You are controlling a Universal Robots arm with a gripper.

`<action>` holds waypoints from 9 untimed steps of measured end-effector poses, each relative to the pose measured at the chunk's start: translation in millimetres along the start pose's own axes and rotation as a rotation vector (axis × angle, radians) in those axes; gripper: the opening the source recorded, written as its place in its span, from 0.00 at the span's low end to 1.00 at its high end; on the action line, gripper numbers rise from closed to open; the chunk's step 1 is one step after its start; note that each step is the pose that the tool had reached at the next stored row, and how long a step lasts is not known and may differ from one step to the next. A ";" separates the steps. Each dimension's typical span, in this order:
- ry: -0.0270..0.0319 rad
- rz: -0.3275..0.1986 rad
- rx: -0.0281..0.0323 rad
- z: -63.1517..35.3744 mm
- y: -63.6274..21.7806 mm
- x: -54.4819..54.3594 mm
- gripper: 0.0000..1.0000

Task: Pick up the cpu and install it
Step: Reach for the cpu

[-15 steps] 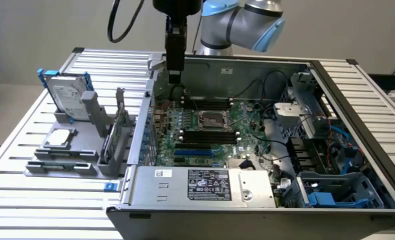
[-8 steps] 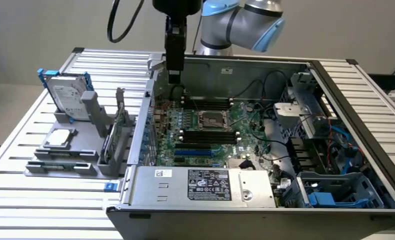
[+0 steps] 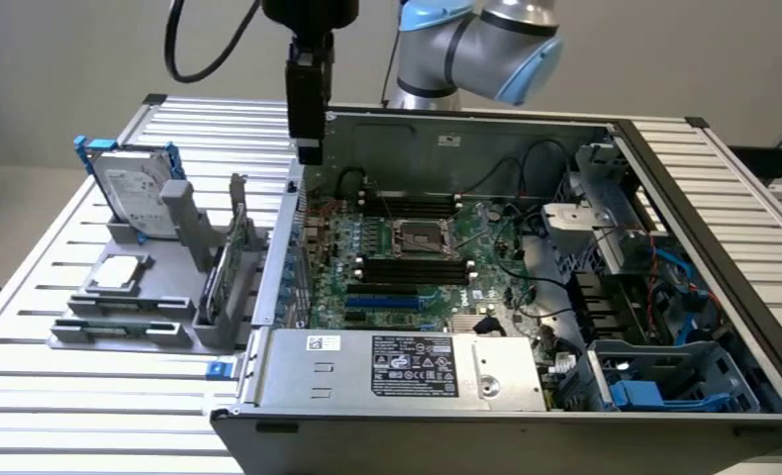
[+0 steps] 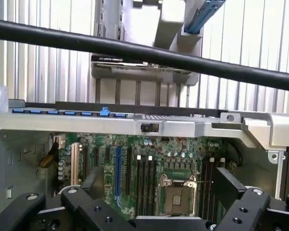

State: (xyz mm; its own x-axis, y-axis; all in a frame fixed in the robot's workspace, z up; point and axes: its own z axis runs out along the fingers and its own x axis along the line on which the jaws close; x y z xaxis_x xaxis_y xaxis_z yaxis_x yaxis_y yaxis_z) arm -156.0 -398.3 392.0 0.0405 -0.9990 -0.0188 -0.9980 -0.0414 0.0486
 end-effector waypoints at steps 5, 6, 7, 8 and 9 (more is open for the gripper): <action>0.0000 0.000 -0.0001 1.5 22.8 -1.6 0.99; 0.0000 0.000 0.0000 1.8 27.2 -1.8 0.99; 0.0000 0.000 0.0000 2.1 31.7 -2.1 0.99; -0.0001 0.000 0.0001 2.4 36.2 -2.4 0.99; -0.0001 0.000 0.0000 2.7 41.1 -2.7 0.99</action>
State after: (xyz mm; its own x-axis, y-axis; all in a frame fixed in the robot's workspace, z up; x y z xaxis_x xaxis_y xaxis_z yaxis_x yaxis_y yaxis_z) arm -197.3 -397.3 391.4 0.0405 -0.9990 -0.0188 -0.9980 -0.0414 0.0486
